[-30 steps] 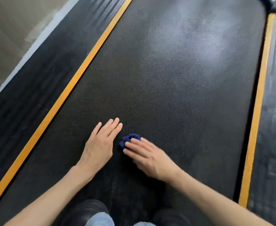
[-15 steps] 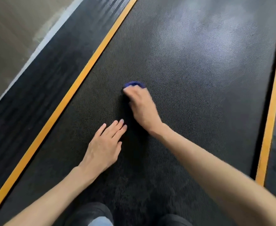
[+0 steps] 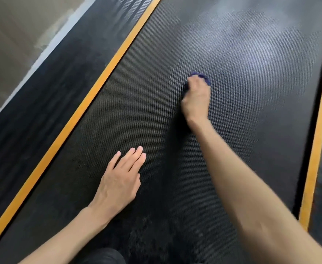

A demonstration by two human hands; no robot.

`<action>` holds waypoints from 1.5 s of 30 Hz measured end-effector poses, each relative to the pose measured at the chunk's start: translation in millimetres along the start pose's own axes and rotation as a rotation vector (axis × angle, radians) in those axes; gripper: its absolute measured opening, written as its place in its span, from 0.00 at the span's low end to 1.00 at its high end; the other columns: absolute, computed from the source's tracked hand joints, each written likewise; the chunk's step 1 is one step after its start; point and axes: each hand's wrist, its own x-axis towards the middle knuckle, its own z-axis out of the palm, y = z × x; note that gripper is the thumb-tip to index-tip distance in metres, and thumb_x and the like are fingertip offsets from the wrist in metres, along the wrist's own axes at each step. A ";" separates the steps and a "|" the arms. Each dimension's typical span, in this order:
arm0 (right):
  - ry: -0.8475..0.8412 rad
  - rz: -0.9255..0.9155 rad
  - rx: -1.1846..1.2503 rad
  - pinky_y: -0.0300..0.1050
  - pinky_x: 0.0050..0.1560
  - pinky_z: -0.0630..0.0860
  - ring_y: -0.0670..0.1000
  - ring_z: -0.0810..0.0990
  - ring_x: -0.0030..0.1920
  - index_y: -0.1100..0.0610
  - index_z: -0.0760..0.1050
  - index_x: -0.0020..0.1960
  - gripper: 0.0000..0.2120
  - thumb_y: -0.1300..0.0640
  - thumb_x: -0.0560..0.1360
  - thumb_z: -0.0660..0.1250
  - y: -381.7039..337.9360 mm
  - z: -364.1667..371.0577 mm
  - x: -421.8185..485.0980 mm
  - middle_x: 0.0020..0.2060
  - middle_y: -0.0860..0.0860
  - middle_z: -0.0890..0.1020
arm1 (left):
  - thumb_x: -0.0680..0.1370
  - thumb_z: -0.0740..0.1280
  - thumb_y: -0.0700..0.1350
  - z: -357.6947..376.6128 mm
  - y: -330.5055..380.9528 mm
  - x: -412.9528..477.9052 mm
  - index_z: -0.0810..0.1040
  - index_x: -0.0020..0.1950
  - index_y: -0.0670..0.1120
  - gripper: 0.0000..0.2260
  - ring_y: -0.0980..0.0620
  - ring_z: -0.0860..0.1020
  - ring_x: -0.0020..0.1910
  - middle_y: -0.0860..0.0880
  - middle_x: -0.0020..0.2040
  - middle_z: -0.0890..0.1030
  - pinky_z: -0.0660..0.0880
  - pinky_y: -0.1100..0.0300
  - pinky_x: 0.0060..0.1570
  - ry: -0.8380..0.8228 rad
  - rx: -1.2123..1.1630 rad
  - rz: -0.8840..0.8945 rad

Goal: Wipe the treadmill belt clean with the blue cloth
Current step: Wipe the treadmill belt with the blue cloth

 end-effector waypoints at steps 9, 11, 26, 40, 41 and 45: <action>-0.153 -0.494 -0.052 0.51 0.68 0.65 0.56 0.72 0.65 0.60 0.75 0.62 0.16 0.60 0.75 0.61 64.2 -29.0 -77.4 0.63 0.56 0.76 | 0.73 0.55 0.45 0.3 4.4 5.0 0.71 0.65 0.45 0.21 0.49 0.72 0.65 0.47 0.67 0.72 0.66 0.48 0.64 0.057 0.036 -0.035; 0.002 -0.204 -0.100 0.48 0.66 0.62 0.59 0.72 0.62 0.64 0.75 0.58 0.14 0.64 0.73 0.62 111.9 -50.4 -51.6 0.59 0.60 0.77 | 0.72 0.58 0.43 0.8 4.4 4.8 0.71 0.65 0.45 0.21 0.49 0.72 0.65 0.47 0.68 0.72 0.66 0.49 0.64 0.065 0.034 -0.026; -0.205 -0.495 -0.101 0.52 0.66 0.67 0.54 0.73 0.66 0.57 0.76 0.63 0.17 0.54 0.76 0.60 102.5 -59.2 -141.5 0.64 0.53 0.76 | 0.63 0.69 0.31 -10.6 62.7 45.6 0.76 0.61 0.44 0.27 0.49 0.73 0.65 0.47 0.64 0.75 0.66 0.52 0.66 -0.009 -0.153 0.181; -0.266 -0.308 0.063 0.46 0.72 0.56 0.56 0.68 0.66 0.63 0.75 0.62 0.18 0.62 0.75 0.57 130.4 -95.1 -198.1 0.63 0.58 0.76 | 0.64 0.65 0.35 6.6 98.5 59.7 0.75 0.62 0.45 0.26 0.47 0.73 0.65 0.47 0.66 0.74 0.60 0.53 0.65 -0.064 -0.090 0.255; -0.360 -0.421 0.044 0.47 0.72 0.55 0.54 0.66 0.68 0.61 0.74 0.64 0.19 0.61 0.76 0.56 129.9 -101.6 -214.7 0.65 0.56 0.74 | 0.63 0.66 0.35 6.9 99.7 60.0 0.76 0.62 0.44 0.26 0.47 0.74 0.64 0.47 0.66 0.74 0.61 0.52 0.64 -0.061 -0.076 0.252; -0.463 -0.570 -0.027 0.50 0.74 0.54 0.53 0.62 0.72 0.58 0.69 0.69 0.19 0.60 0.80 0.51 170.9 -125.1 -221.0 0.69 0.53 0.69 | 0.62 0.71 0.33 7.1 95.2 60.6 0.76 0.62 0.45 0.28 0.47 0.75 0.63 0.47 0.65 0.75 0.62 0.51 0.63 -0.068 -0.026 0.272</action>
